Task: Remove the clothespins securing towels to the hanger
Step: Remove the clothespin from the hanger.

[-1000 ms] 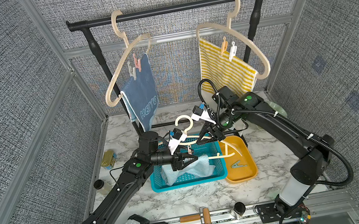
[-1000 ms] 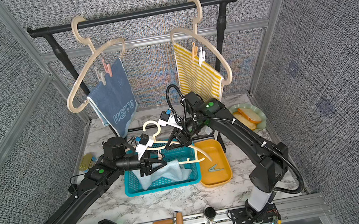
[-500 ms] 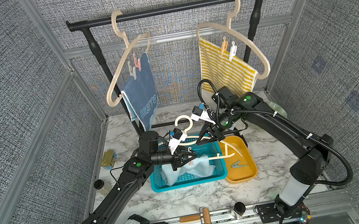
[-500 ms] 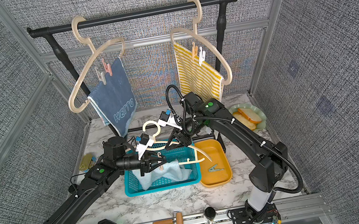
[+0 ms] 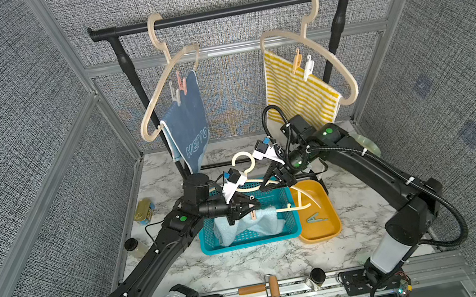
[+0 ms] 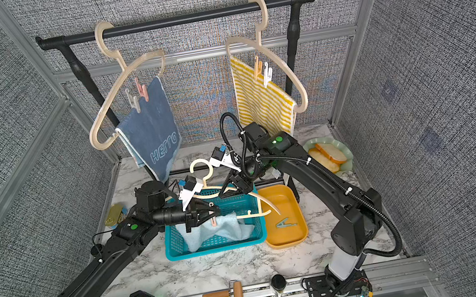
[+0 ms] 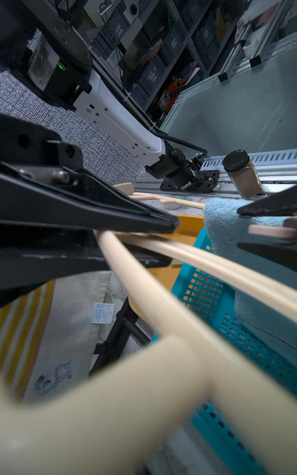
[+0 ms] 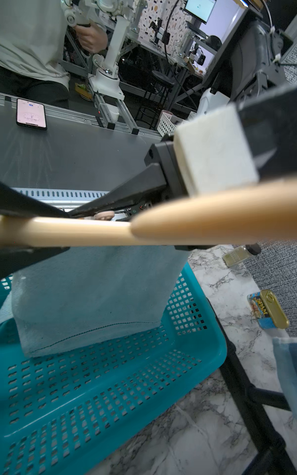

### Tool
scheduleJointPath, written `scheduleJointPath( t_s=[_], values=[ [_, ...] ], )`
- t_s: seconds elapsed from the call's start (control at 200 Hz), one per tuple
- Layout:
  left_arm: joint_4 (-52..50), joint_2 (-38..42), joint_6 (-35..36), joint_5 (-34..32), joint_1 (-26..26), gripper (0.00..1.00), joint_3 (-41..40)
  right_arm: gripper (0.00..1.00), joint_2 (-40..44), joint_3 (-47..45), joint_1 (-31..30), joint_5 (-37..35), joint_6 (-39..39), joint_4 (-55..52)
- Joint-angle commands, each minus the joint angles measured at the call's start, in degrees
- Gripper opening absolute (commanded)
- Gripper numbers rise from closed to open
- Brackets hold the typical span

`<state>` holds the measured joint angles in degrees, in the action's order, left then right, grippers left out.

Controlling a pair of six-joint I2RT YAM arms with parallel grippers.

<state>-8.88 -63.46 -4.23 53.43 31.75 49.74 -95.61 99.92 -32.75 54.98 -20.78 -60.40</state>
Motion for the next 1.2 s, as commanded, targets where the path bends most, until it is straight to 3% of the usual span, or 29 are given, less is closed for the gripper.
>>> scheduleJointPath(
  t_s=[0.0,0.295,0.555,0.865,1.031,1.196],
  values=[
    [3.00,1.24,-2.34,-0.54,0.07,0.00,1.22,0.00,0.61,-1.06,-0.12,-2.97,3.96,6.31],
    [1.76,5.15,-2.92,-6.88,0.16,0.00,2.03,0.00,0.04,-2.11,-0.02,-11.01,11.08,13.05],
    [0.22,5.15,-2.80,-11.02,1.21,0.00,2.48,0.00,0.56,-3.53,-0.11,-13.71,14.67,17.39],
    [-2.58,2.70,-3.56,-21.91,16.39,0.00,5.22,0.00,-2.00,0.31,0.14,-16.33,20.13,19.76],
    [1.32,0.81,-6.78,-27.25,22.81,0.00,3.22,0.00,-2.67,1.31,0.65,-16.67,23.19,22.23],
    [12.98,-3.74,-11.88,-28.09,27.47,0.00,-1.34,0.00,-2.86,2.44,1.44,-16.43,24.97,23.52]
  ],
)
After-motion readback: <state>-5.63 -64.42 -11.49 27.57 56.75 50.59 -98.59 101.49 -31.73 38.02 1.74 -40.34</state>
